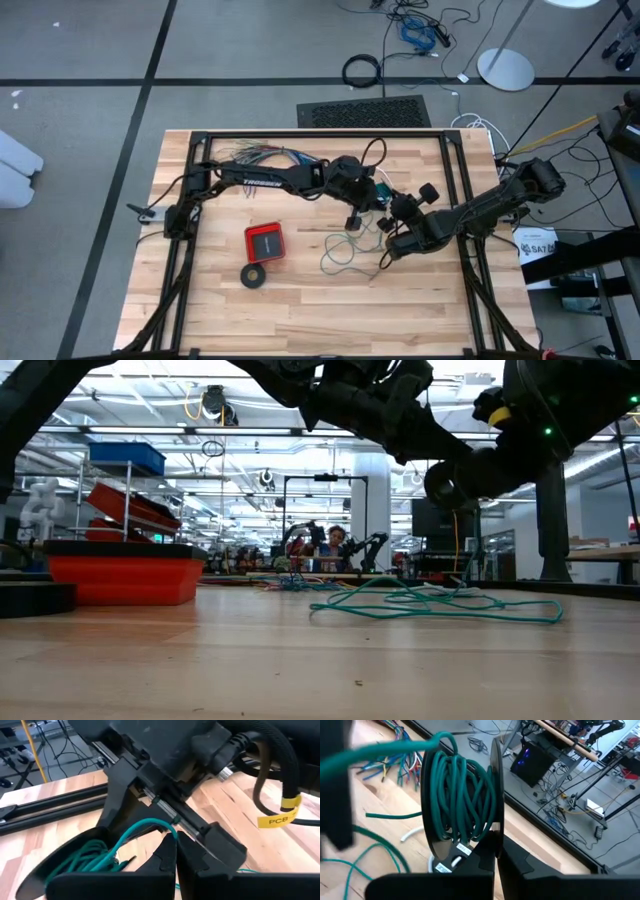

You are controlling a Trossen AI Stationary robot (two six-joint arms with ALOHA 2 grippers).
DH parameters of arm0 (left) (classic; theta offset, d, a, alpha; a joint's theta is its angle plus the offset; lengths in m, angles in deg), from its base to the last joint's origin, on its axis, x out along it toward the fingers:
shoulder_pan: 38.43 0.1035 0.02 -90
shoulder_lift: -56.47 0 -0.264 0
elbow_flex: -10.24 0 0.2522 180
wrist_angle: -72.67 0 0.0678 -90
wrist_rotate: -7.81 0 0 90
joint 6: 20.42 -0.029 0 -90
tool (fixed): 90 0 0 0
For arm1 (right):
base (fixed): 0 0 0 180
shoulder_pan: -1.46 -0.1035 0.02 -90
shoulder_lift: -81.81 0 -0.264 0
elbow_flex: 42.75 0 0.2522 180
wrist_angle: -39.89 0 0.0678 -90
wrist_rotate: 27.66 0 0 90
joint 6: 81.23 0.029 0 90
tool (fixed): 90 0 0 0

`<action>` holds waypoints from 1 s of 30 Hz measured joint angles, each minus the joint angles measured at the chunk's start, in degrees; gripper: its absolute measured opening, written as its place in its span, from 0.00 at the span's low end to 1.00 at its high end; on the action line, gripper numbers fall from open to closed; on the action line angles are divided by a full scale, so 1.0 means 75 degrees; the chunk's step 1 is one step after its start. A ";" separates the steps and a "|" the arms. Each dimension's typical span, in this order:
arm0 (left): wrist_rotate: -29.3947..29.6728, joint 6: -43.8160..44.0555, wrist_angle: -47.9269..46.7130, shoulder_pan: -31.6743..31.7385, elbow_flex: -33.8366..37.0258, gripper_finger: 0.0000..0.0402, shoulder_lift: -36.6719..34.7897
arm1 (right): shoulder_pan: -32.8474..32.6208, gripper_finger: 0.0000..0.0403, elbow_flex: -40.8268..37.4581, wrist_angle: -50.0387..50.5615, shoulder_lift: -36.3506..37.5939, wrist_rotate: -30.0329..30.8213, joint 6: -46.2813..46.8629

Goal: Coil cords
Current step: Coil the green wire onto the spool

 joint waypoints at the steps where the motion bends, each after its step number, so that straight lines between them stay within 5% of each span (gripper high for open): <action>1: 0.0003 0.0000 0.0000 -0.0016 0.0000 0.00 0.0000 | 0.0000 0.00 0.0000 -0.0075 0.0000 0.0056 -0.0003; 30: 0.1772 0.0219 0.0804 -0.0288 0.0006 0.06 0.0251 | -0.0828 0.00 -0.0006 -0.0710 0.0623 0.2119 0.1644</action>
